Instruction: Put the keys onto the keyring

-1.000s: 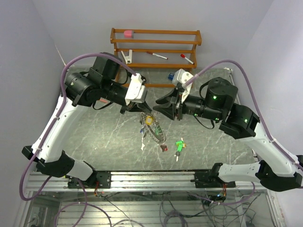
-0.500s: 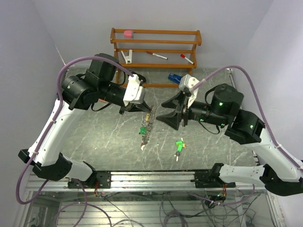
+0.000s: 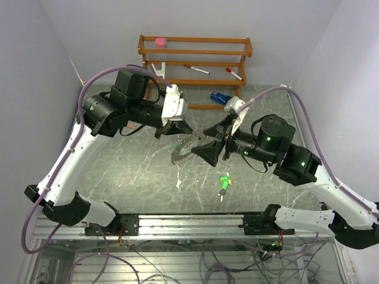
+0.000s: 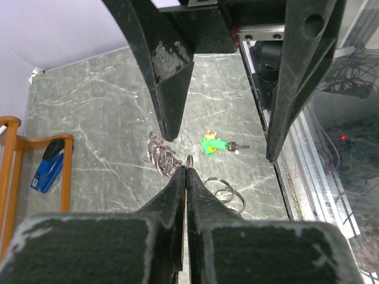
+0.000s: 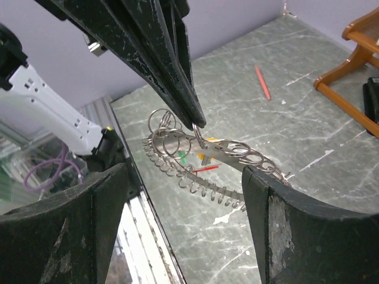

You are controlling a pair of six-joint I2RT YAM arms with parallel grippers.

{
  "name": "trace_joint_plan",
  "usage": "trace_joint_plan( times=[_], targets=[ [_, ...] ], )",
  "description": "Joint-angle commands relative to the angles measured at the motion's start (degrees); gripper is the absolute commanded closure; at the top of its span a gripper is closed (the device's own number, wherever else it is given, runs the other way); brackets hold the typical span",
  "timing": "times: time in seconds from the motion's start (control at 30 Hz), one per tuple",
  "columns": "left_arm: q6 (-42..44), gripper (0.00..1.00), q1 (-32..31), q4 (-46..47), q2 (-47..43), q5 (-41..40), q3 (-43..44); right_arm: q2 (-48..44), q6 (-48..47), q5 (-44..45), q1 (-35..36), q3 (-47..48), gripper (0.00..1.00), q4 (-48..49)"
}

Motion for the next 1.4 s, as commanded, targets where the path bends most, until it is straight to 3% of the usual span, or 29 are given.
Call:
trace_joint_plan(
  times=[0.0, 0.27, 0.43, 0.57, 0.7, 0.83, 0.93, 1.07, 1.37],
  targets=[
    [-4.05, 0.93, -0.15, 6.15, -0.28, -1.27, -0.13, -1.90, 3.75, 5.00, -0.05, -0.76, 0.23, 2.29],
    [-2.87, 0.93, 0.02, 5.65, -0.16, 0.38, 0.13, -3.04, 2.03, 12.88, -0.08, 2.35, 0.23, -1.72],
    [7.37, 0.93, 0.04, -0.95, -1.11, 7.48, -0.81, -3.78, -5.86, 14.85, -0.05, 5.25, 0.23, -3.14],
    [15.82, 0.93, 0.10, -4.47, -3.72, 8.26, -4.14, -0.32, -9.44, 13.68, -0.07, 9.67, 0.22, -7.57],
    [25.15, 0.93, 0.10, -9.15, -4.91, 4.91, -6.14, 2.52, -8.28, 14.46, -0.42, 11.86, 0.21, -10.57],
    [28.22, 0.93, 0.07, -9.46, -5.85, 2.98, -8.70, 4.94, -4.96, 15.98, -1.68, 11.86, 0.22, -11.66],
    [25.42, 0.93, 0.03, -7.59, -5.96, 1.93, -9.94, 7.98, -2.33, 14.11, -3.32, 12.07, 0.22, -12.56],
    [6.88, 0.93, 0.04, 7.44, -6.93, -6.15, -12.93, 8.50, 0.14, 12.67, -4.95, 11.56, 0.23, -12.52],
    [-10.88, 0.93, 0.07, 20.78, -6.94, -14.47, -15.73, 3.36, 4.00, 6.42, -6.25, 4.78, 0.28, -7.35]
  ],
)
